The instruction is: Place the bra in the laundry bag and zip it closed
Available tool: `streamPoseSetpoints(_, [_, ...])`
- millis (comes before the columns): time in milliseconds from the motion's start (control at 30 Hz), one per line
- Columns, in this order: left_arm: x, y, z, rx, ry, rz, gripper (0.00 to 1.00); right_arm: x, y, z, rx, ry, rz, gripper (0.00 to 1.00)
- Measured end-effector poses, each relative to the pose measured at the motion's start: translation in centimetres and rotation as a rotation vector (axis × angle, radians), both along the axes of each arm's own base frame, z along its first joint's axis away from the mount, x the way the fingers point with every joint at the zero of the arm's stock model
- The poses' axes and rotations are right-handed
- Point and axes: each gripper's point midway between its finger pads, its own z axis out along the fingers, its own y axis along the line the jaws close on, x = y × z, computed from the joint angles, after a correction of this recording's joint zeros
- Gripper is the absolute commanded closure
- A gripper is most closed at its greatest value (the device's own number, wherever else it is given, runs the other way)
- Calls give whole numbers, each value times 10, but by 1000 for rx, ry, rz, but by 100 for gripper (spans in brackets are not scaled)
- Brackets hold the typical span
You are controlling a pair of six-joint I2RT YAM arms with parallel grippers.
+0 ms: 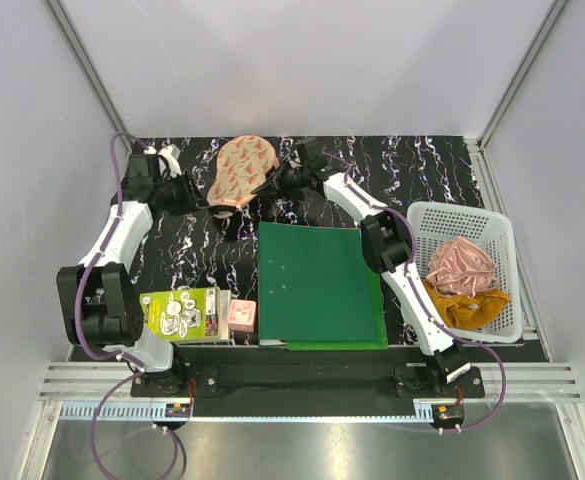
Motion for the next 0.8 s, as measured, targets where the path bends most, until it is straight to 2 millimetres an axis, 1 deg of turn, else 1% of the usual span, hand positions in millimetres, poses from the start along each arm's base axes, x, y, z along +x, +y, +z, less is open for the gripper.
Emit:
streamPoseSetpoints(133, [0, 4, -17, 187, -23, -86, 59, 1, -8, -1, 15, -12, 31, 90])
streamPoseSetpoints(233, [2, 1, -28, 318, -43, -169, 64, 2, -16, 2, 29, -25, 52, 90])
streamPoseSetpoints(333, [9, -2, -39, 437, -58, -231, 64, 2, -24, 2, 42, -33, 75, 91])
streamPoseSetpoints(433, [17, -10, -50, 505, -68, -294, 64, 0, -30, 1, 56, -36, 104, 90])
streamPoseSetpoints(467, [20, -15, -53, 529, -76, -322, 63, -1, -32, 0, 61, -36, 114, 90])
streamPoseSetpoints(700, [29, -39, -77, 669, -100, -441, 64, -9, -38, -7, 74, -32, 159, 90])
streamPoseSetpoints(767, [30, -42, -81, 701, -104, -460, 65, -10, -38, -8, 75, -36, 164, 90])
streamPoseSetpoints(800, [32, -43, -81, 714, -111, -467, 70, -10, -38, -8, 75, -37, 166, 90])
